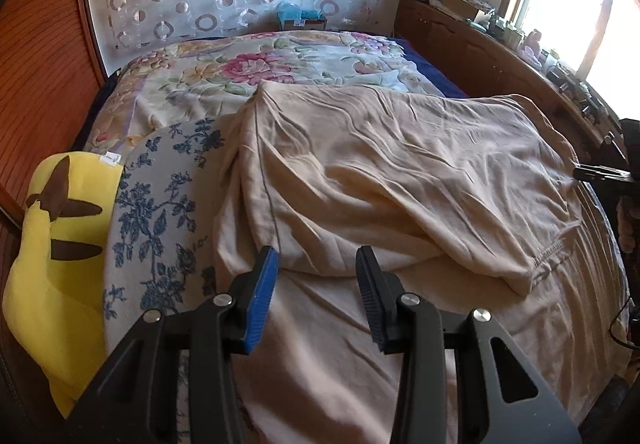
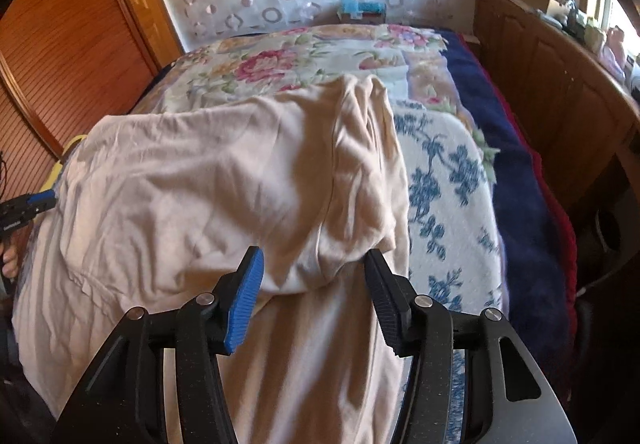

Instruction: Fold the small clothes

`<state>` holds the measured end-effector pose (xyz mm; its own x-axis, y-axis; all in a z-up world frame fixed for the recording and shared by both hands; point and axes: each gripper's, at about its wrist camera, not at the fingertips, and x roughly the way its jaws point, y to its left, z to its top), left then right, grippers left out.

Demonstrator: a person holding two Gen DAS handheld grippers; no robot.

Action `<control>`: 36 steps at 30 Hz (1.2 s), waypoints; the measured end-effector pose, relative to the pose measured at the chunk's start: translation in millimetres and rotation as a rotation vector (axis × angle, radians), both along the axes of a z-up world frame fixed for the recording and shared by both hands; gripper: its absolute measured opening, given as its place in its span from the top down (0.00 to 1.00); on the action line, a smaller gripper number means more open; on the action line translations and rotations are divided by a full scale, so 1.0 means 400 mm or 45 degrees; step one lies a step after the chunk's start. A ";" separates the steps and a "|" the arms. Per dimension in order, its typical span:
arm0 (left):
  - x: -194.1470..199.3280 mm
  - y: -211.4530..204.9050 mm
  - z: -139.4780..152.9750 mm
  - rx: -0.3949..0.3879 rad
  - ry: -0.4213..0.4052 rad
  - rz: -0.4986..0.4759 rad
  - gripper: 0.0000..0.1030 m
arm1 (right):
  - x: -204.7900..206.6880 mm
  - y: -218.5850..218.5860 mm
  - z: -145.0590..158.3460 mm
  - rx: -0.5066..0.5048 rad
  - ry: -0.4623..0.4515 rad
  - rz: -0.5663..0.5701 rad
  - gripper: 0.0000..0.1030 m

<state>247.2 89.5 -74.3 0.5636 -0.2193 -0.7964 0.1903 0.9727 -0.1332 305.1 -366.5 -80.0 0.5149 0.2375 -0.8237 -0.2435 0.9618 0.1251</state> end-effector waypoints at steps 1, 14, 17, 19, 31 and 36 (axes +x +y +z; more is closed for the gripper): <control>-0.001 -0.001 -0.003 -0.005 0.009 0.001 0.62 | -0.001 0.003 -0.007 -0.002 0.004 -0.004 0.48; 0.039 0.008 -0.026 0.001 0.035 0.036 0.73 | 0.007 0.017 -0.028 -0.034 -0.025 -0.015 0.48; 0.046 0.005 -0.026 -0.019 0.039 0.033 0.69 | 0.004 0.023 -0.029 -0.048 -0.042 -0.018 0.52; 0.051 0.000 -0.025 -0.025 0.036 0.027 0.69 | 0.002 0.025 -0.029 -0.051 -0.053 -0.021 0.55; 0.070 -0.008 -0.020 -0.045 0.025 -0.049 0.92 | 0.003 0.047 -0.027 -0.061 -0.084 0.006 0.94; 0.052 -0.011 0.005 -0.057 -0.044 -0.036 1.00 | -0.007 0.043 -0.020 -0.040 -0.105 0.008 0.95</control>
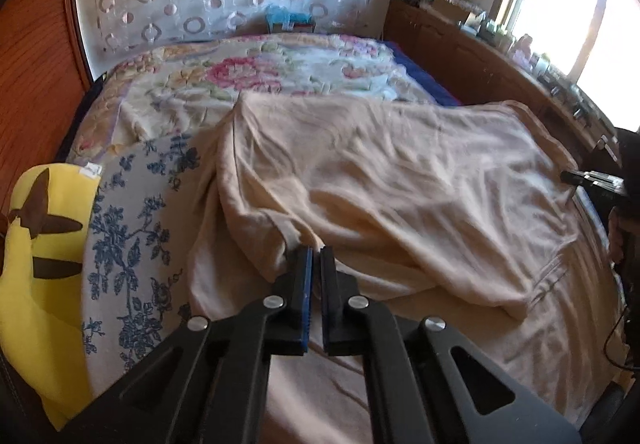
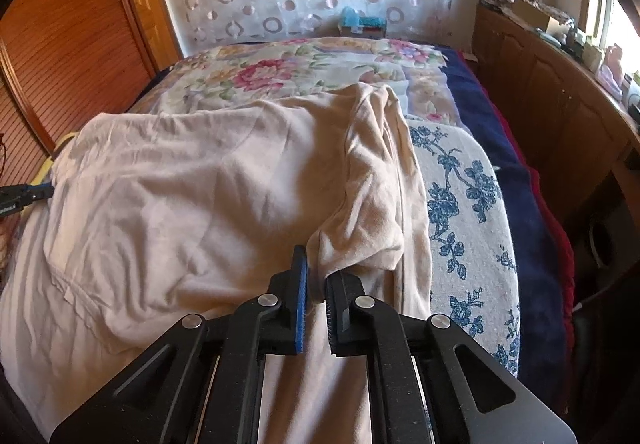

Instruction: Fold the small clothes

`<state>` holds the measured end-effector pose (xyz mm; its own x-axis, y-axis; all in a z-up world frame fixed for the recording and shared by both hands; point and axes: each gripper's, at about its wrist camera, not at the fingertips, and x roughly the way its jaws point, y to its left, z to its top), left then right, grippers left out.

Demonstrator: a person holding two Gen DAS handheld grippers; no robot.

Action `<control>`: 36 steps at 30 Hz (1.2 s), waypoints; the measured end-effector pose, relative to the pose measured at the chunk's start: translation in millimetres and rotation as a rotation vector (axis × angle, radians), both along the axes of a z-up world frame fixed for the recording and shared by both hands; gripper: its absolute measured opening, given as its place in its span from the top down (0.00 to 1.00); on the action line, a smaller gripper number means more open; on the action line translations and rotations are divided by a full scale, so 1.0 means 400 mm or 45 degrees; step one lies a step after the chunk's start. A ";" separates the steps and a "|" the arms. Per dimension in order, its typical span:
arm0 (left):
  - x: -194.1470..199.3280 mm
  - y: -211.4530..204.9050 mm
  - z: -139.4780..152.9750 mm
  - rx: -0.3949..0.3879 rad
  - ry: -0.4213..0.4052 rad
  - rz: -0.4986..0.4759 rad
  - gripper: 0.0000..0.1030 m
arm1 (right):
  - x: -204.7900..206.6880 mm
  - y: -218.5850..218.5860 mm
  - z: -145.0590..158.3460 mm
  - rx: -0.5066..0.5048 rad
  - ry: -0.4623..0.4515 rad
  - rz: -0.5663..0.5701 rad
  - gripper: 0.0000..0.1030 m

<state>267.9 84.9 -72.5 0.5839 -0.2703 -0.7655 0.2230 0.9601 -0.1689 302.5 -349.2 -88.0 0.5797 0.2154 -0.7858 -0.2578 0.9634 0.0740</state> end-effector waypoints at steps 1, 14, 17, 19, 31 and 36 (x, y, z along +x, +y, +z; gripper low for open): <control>-0.007 0.002 0.013 -0.007 -0.026 0.012 1.00 | -0.001 0.000 0.004 0.006 -0.010 0.001 0.95; -0.107 0.043 0.174 -0.050 -0.288 0.085 1.00 | -0.063 -0.015 0.120 0.120 -0.189 0.002 0.96; -0.132 0.048 0.177 -0.055 -0.295 0.092 1.00 | -0.087 -0.019 0.146 0.149 -0.210 0.009 0.96; -0.153 0.051 0.172 -0.067 -0.294 0.097 1.00 | -0.103 -0.015 0.163 0.154 -0.225 0.017 0.96; -0.352 0.045 0.224 -0.074 -0.424 0.107 1.00 | -0.257 -0.015 0.259 0.145 -0.336 0.067 0.96; -0.439 0.057 0.237 -0.079 -0.478 0.113 1.00 | -0.340 -0.008 0.293 0.136 -0.387 0.097 0.96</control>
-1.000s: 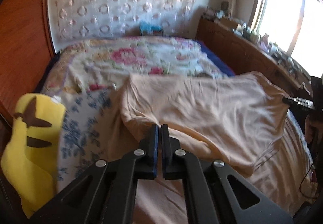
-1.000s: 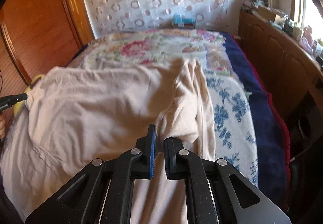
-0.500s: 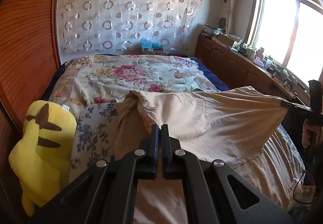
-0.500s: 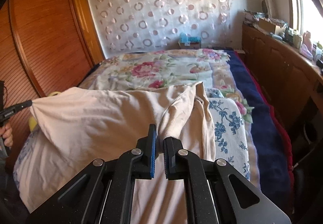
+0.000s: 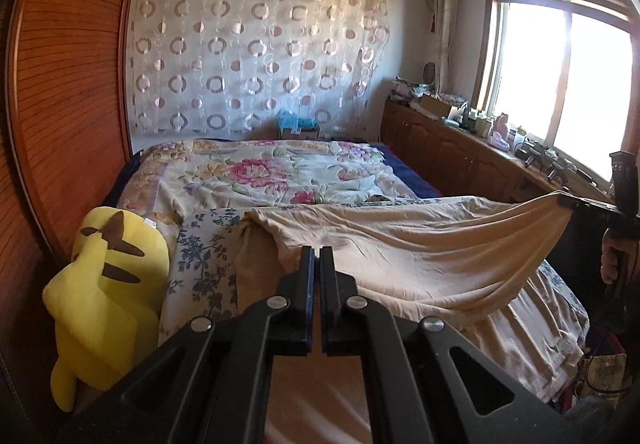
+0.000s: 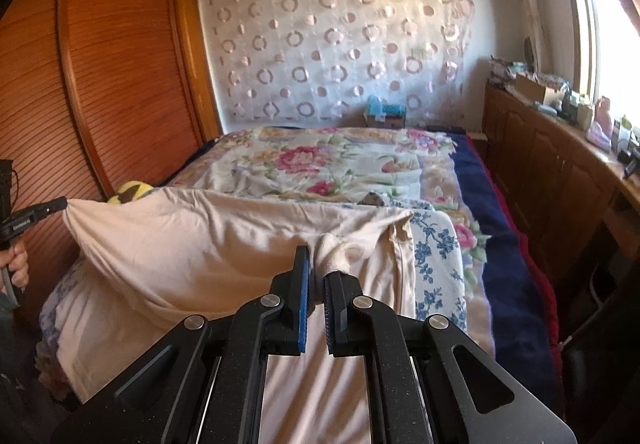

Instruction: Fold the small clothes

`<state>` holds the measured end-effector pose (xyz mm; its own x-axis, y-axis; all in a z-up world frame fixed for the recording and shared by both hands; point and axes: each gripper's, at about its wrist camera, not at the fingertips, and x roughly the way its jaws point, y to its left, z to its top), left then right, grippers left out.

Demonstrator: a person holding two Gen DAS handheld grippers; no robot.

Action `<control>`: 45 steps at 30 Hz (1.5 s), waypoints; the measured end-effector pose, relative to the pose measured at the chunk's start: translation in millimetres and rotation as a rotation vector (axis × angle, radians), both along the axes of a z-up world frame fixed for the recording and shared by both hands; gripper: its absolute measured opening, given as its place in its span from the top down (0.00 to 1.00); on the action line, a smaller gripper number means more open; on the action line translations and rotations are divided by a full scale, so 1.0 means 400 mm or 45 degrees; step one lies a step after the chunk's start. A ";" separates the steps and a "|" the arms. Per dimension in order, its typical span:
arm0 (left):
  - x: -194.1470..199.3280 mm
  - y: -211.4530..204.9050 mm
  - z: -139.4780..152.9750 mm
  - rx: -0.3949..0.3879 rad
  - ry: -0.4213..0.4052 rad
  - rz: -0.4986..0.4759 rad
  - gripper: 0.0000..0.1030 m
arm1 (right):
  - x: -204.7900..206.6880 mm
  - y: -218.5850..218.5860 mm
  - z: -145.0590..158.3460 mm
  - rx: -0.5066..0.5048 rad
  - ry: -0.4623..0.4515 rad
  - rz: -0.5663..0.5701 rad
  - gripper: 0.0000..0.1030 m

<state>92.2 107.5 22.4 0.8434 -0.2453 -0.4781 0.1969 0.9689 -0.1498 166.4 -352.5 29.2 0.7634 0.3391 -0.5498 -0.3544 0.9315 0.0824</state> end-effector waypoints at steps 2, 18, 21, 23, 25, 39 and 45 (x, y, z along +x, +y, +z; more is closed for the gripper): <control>-0.032 0.006 0.000 -0.002 -0.013 0.004 1.00 | -0.032 0.000 0.014 0.006 -0.017 0.007 0.96; -0.202 0.016 -0.140 0.058 0.159 0.062 1.00 | -0.256 -0.036 -0.007 -0.087 0.042 -0.006 0.96; -0.206 0.013 -0.200 0.060 0.229 0.061 1.00 | -0.229 -0.051 -0.094 -0.128 0.141 -0.051 0.96; -0.207 0.014 -0.223 0.065 0.260 0.077 0.98 | -0.213 -0.060 -0.154 -0.171 0.194 -0.095 0.96; -0.210 0.016 -0.233 0.060 0.271 0.069 0.93 | -0.213 -0.068 -0.193 -0.186 0.234 -0.124 0.94; -0.237 0.013 -0.252 0.008 0.321 0.041 0.66 | -0.234 -0.040 -0.199 -0.210 0.138 -0.167 0.40; -0.282 0.031 -0.270 0.020 0.346 0.053 0.66 | -0.229 -0.005 -0.209 -0.195 0.127 -0.121 0.39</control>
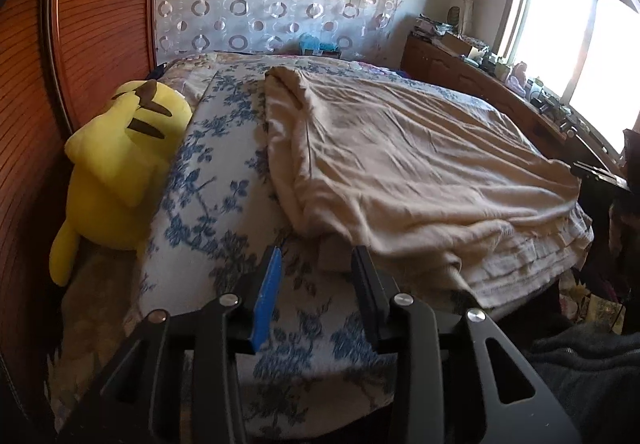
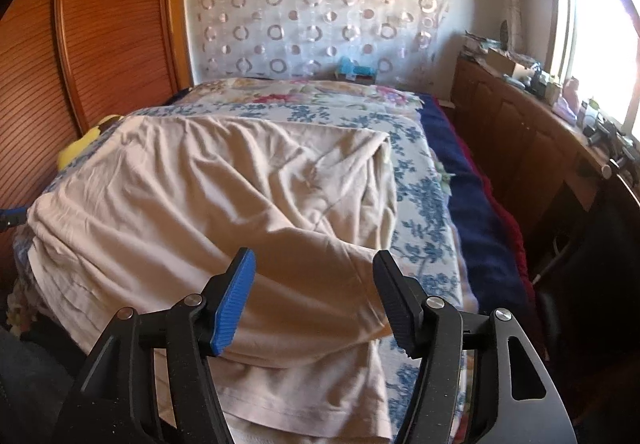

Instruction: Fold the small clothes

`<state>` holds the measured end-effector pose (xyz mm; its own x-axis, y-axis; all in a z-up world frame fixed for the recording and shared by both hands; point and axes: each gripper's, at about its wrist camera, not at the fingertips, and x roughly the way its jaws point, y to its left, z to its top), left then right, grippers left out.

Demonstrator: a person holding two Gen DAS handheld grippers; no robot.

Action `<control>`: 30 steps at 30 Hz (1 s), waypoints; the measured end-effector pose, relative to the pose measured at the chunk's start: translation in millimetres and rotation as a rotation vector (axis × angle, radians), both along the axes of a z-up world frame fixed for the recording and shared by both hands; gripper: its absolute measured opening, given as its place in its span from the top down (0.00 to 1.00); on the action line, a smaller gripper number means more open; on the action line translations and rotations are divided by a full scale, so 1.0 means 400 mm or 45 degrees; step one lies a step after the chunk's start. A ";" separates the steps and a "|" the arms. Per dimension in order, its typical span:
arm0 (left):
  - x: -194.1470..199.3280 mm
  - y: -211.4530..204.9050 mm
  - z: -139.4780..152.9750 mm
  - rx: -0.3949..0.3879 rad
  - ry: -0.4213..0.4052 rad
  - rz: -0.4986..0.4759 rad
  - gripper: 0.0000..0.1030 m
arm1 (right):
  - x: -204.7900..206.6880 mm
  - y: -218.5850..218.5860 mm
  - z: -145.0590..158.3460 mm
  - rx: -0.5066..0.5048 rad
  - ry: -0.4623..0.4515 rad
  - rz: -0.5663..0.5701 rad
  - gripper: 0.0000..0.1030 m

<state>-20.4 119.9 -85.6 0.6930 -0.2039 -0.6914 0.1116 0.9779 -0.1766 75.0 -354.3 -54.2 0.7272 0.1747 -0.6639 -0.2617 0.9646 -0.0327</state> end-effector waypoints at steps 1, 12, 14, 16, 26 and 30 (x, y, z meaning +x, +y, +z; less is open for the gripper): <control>-0.002 -0.001 -0.004 -0.002 0.006 -0.006 0.66 | 0.005 0.004 -0.006 0.007 0.007 0.002 0.39; 0.041 -0.018 -0.052 -0.154 0.052 -0.046 0.80 | 0.041 0.065 -0.047 0.049 0.052 0.059 0.39; 0.032 -0.021 -0.049 -0.166 0.032 -0.072 0.99 | 0.041 0.071 -0.049 0.046 0.054 0.067 0.39; 0.019 -0.020 -0.040 -0.145 0.010 -0.065 1.00 | 0.041 0.071 -0.051 0.048 0.056 0.072 0.39; -0.060 0.049 0.035 -0.052 -0.032 0.044 1.00 | 0.036 0.066 -0.058 0.074 0.062 0.063 0.39; -0.043 0.056 0.030 -0.040 -0.027 0.053 0.81 | 0.036 0.065 -0.058 0.076 0.061 0.064 0.39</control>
<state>-37.8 142.2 -73.5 0.7155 -0.1960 -0.6705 0.0751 0.9758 -0.2051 89.2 -328.3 -77.5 0.6843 0.2506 -0.6848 -0.3101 0.9500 0.0378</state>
